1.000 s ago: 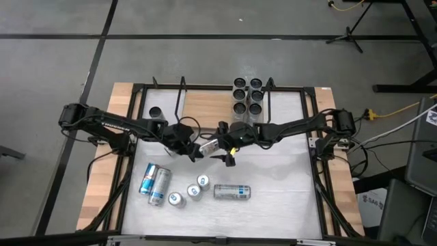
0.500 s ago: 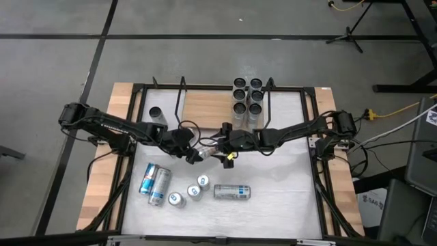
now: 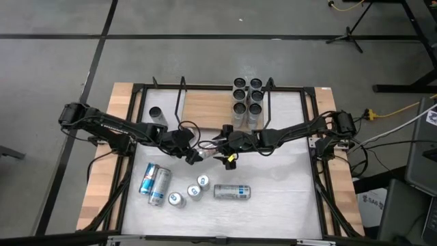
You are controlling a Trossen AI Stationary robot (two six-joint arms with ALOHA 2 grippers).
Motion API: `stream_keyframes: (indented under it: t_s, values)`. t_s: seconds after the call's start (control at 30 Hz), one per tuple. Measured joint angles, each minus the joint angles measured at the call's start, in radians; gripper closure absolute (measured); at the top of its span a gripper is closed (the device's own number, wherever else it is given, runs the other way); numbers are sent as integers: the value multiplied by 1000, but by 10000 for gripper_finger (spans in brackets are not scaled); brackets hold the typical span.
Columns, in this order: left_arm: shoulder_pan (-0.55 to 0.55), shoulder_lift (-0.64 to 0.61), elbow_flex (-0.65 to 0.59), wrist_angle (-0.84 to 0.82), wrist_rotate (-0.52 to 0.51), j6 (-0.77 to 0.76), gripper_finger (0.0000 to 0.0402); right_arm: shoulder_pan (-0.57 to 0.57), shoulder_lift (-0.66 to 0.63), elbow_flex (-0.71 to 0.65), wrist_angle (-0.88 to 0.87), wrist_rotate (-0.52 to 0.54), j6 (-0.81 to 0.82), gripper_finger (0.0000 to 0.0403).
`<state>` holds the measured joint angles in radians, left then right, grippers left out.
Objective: Place canned beverage on shelf
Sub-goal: Put the white soda can on the shelf
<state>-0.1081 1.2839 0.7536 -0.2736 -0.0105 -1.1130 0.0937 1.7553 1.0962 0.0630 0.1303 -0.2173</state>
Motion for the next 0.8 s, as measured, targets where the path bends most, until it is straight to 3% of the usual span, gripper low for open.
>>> stream_keyframes:
  t_s: [0.63, 0.8]
  values:
    - [0, 0, 0, 30, 1, -1, 150, 0, 61, 1, 68, 0, -78, 52]
    - [0, 0, 0, 30, 1, -1, 150, 0, 63, 1, 68, 0, -78, 81]
